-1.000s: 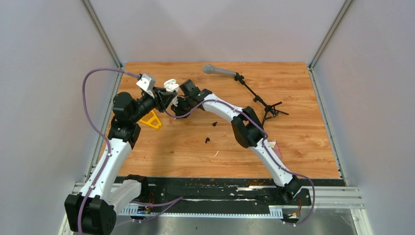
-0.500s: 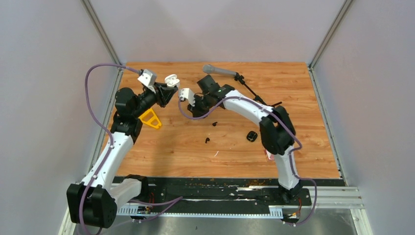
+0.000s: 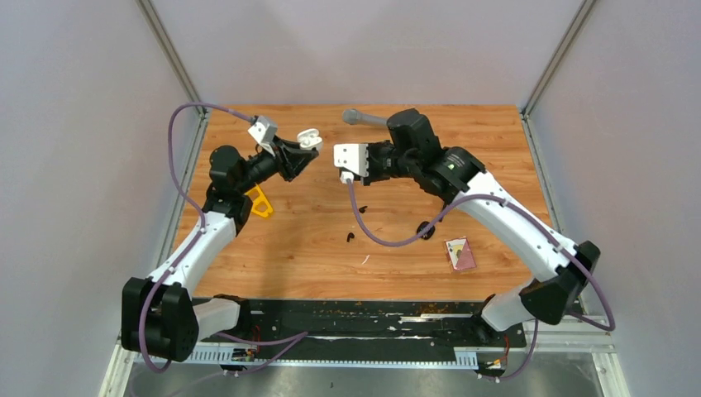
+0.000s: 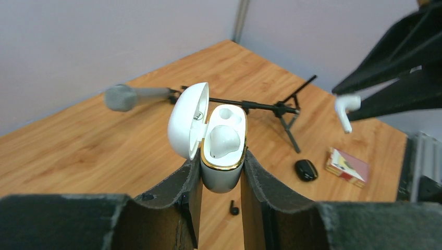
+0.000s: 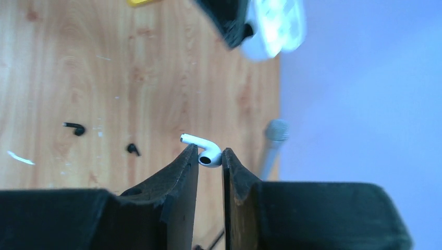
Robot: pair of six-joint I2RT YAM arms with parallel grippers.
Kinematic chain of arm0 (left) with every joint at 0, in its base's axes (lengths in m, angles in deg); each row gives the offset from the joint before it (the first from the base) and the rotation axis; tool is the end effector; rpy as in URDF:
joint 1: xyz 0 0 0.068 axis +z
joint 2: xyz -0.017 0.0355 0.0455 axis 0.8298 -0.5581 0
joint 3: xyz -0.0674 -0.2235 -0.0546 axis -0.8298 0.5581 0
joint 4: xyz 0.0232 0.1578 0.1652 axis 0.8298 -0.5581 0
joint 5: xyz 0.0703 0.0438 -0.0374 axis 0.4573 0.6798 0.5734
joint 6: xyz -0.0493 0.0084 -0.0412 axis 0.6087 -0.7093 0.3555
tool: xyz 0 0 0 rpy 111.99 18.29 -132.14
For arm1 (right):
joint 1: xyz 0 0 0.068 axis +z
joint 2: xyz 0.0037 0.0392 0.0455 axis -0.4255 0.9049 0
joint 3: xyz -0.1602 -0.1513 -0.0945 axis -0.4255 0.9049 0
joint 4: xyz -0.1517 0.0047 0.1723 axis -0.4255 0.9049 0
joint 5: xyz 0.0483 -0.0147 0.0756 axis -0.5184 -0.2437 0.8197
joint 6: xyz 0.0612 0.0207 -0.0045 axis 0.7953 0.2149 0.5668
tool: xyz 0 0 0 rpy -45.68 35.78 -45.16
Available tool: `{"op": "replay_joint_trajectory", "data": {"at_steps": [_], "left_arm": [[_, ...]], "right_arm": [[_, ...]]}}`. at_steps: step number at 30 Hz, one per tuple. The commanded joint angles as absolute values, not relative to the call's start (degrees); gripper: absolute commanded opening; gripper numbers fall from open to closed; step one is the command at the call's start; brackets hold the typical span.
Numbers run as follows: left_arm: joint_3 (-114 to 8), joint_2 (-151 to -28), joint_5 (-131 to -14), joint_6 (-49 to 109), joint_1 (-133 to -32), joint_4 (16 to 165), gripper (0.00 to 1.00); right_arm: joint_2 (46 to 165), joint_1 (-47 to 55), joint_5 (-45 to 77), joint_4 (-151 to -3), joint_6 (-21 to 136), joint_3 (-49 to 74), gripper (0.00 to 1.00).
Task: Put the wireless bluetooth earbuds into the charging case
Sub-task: Pick up the earbud from the center of the board, then place the earbud in the charging case.
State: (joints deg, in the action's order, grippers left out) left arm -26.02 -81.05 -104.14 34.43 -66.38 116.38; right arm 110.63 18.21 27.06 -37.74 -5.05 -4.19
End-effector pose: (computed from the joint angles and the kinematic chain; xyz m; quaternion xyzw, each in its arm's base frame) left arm 0.2513 -0.0786 0.3146 0.2214 0.6393 -0.3819 0.6297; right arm 0.2142 0.2250 0.3560 -0.7115 0.5067 0.0937 0.4777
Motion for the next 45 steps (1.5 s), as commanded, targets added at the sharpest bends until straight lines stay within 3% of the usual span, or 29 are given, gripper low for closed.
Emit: {"op": "replay_joint_trajectory", "data": {"at_steps": [1, 13, 45], "left_arm": [[-25.0, -80.1, -110.1, 36.7, -70.6, 122.7, 0.01], [-24.4, -78.7, -113.1, 37.7, -75.1, 123.6, 0.01], [-24.3, -76.4, -117.4, 35.8, -75.7, 123.6, 0.01]], "right_arm": [[106.1, 22.4, 18.6, -42.0, -19.8, -3.5, 0.06], [104.7, 27.4, 9.8, -51.9, -28.8, 0.4, 0.07], [102.7, 27.4, 13.0, -50.9, -33.5, 4.7, 0.07]]}}
